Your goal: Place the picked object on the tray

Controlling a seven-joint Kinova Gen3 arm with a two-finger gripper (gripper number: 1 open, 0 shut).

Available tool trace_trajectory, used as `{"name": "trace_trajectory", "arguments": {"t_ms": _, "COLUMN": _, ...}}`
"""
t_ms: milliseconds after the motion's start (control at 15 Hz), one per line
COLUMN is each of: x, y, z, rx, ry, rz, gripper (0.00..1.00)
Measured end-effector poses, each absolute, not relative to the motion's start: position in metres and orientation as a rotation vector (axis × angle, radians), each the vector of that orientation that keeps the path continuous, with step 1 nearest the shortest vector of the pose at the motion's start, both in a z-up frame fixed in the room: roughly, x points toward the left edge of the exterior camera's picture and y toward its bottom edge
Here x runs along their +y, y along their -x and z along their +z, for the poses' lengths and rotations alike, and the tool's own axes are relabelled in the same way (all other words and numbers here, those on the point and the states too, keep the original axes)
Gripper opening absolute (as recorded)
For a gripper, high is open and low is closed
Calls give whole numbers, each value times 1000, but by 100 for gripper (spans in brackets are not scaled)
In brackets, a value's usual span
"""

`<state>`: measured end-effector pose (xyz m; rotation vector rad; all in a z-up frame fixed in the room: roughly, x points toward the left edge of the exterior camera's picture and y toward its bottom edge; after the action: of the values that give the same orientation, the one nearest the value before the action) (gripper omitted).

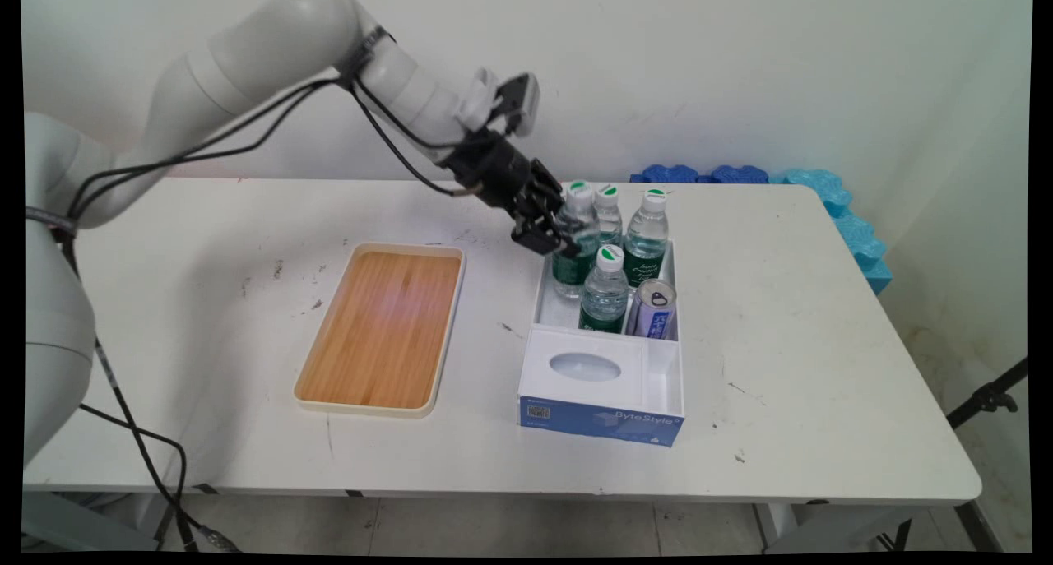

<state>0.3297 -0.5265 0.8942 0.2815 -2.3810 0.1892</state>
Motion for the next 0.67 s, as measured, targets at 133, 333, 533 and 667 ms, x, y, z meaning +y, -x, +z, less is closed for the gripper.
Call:
{"name": "trace_trajectory", "arguments": {"t_ms": 133, "x": -517, "y": -339, "z": 916, "rx": -2349, "ry": -329, "rz": 193, "gripper": 0}}
{"name": "trace_trajectory", "arguments": {"t_ms": 333, "x": -499, "y": -359, "z": 950, "rx": -2309, "ry": -381, "rz": 201, "gripper": 0}}
{"name": "trace_trajectory", "arguments": {"t_ms": 533, "x": -476, "y": -385, "z": 974, "rx": -2298, "ry": -408, "rz": 208, "gripper": 0}}
{"name": "trace_trajectory", "arguments": {"t_ms": 667, "x": -462, "y": -406, "z": 983, "rx": -2304, "ry": -413, "rz": 213, "gripper": 0}}
